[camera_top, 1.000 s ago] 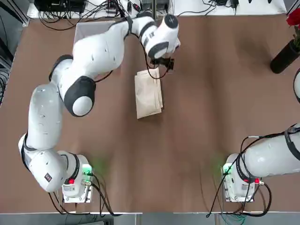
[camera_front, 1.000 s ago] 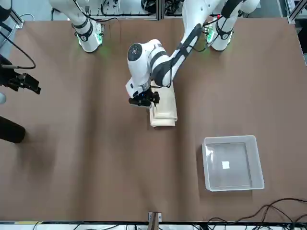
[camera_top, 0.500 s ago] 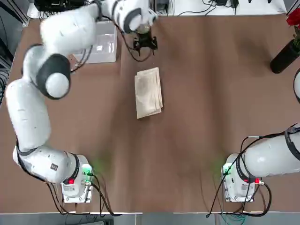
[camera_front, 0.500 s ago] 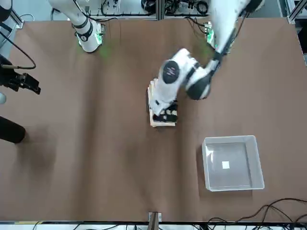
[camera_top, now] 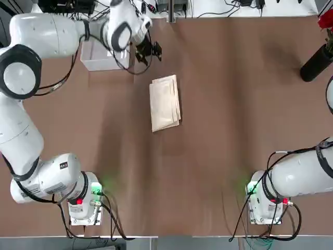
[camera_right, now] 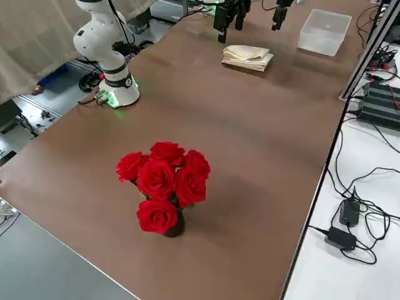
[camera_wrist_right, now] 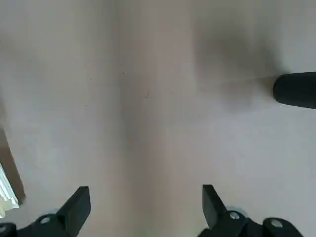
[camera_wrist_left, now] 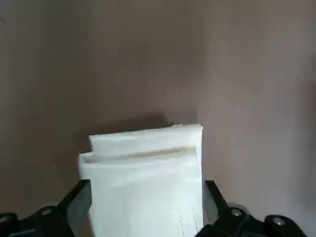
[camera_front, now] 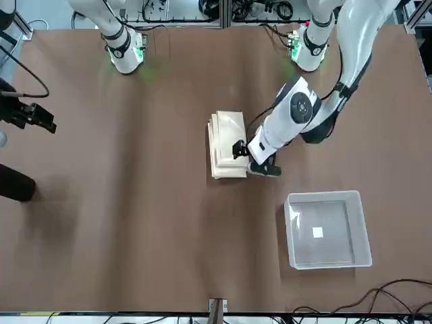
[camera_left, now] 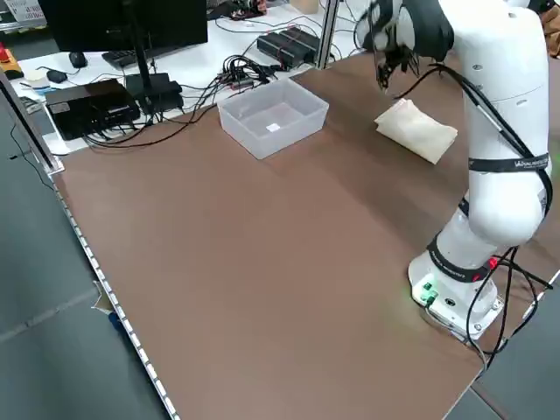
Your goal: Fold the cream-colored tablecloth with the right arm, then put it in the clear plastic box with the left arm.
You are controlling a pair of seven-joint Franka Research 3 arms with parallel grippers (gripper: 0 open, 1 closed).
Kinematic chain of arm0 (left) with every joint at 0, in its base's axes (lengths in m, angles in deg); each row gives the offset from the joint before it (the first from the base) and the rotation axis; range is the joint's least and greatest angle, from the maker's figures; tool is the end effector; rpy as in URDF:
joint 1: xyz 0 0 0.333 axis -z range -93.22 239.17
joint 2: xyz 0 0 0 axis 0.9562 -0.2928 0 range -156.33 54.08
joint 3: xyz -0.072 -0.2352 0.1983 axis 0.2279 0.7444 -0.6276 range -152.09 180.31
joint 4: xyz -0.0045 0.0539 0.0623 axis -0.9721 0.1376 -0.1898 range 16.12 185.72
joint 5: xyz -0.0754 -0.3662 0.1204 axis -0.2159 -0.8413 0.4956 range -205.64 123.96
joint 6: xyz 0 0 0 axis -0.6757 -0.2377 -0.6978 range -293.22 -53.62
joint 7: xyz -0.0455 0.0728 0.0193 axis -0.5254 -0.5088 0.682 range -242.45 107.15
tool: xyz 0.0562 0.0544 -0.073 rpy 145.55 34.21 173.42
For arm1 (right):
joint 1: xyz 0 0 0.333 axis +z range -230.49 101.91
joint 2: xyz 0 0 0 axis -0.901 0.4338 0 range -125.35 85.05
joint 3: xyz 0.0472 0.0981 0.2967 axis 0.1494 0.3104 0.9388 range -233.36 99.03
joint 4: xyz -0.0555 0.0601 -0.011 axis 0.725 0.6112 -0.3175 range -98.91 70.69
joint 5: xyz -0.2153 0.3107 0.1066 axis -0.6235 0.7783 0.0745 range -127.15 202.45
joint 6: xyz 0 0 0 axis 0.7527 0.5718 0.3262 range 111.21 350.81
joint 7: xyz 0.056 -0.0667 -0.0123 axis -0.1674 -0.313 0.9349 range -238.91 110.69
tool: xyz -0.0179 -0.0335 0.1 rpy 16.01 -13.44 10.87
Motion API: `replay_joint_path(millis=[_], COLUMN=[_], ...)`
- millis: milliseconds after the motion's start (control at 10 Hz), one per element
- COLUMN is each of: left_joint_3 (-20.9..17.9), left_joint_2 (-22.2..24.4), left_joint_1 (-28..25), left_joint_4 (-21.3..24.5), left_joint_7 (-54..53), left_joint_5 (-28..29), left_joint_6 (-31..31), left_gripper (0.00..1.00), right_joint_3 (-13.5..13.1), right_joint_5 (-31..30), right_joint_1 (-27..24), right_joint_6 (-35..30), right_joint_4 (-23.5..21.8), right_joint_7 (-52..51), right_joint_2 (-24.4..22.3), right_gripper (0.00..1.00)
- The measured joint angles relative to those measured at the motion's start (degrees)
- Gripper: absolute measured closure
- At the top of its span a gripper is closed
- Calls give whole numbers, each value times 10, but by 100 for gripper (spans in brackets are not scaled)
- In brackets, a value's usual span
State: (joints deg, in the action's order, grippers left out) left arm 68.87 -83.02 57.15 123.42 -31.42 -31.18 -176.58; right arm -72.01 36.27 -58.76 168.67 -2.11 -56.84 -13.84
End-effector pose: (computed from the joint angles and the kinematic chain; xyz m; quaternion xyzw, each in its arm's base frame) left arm 0.5141 -0.3651 0.3177 0.9763 -0.0206 0.0146 0.2151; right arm 0.5755 0.0073 0.6371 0.9978 -0.0585 -0.0260 0.0186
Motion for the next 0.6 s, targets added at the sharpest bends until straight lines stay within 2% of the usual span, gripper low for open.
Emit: replay_joint_path(millis=[100, 200, 300, 600], left_joint_3=[-19, -52, -75, -99], left_joint_2=[0, -1, -1, 1], left_joint_1=[20, 46, 61, 61], left_joint_4=[37, 55, 58, 58], left_joint_7=[-8, -21, -33, -68], left_joint_5=[0, 0, 0, 0], left_joint_6=[-48, -67, -72, -72], left_gripper=[0, 0, 0, 0], right_joint_3=[0, -1, -3, -6], right_joint_5=[0, 0, 0, 0], right_joint_1=[0, -1, -5, -17], right_joint_6=[0, 1, 3, 5], right_joint_4=[0, 1, 1, 1], right_joint_7=[0, -14, -53, -137], right_joint_2=[0, 0, -1, -1], right_gripper=[0, 0, 0, 0])
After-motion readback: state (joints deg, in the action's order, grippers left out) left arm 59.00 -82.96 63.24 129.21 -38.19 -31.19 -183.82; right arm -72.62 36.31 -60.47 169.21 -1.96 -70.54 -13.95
